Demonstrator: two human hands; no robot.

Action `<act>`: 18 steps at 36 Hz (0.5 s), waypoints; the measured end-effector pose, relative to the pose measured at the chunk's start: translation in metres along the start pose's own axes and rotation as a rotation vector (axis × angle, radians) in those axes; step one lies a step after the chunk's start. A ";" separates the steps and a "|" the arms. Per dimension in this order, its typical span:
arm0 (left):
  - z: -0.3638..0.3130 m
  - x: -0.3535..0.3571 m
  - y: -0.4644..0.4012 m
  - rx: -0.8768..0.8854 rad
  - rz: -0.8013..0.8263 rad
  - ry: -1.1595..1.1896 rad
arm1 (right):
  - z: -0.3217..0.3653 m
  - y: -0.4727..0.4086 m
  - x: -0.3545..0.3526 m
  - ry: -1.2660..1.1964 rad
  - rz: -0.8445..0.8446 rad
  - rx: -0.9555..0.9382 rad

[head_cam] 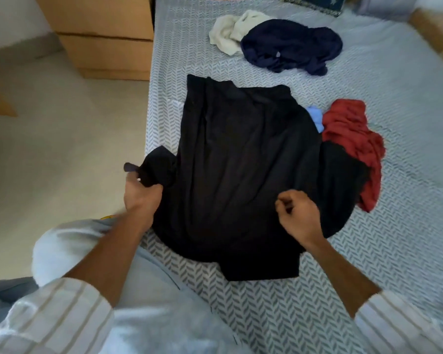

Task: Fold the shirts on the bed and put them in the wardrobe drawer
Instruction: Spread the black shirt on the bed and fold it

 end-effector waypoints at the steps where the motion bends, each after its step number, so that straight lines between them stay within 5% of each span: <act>1: -0.003 0.009 0.004 0.022 0.040 -0.026 | -0.020 -0.007 -0.019 0.028 -0.100 0.074; 4: -0.002 0.030 0.013 0.048 0.107 -0.079 | -0.082 -0.016 -0.060 0.039 -0.280 0.409; 7: -0.003 0.036 0.025 0.047 0.022 -0.169 | -0.167 -0.016 -0.059 -0.147 -0.219 0.840; 12: -0.046 0.056 0.059 0.404 -0.047 -0.629 | -0.225 -0.038 -0.033 -0.478 -0.040 0.881; 15: -0.067 0.110 0.097 0.745 0.313 -0.636 | -0.204 -0.043 -0.041 -0.525 -0.032 0.810; 18: -0.054 0.168 0.160 0.778 0.831 -0.710 | -0.197 -0.036 -0.059 -0.646 -0.128 0.776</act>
Point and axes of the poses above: each hand's wrist, its own y-axis away from the middle knuckle, its own x-axis out of the palm, z = x × y, the point moved 9 cm from there along -y, towards the middle knuckle, and after that the axes turned 8 degrees about x, right-handed, at the moved point
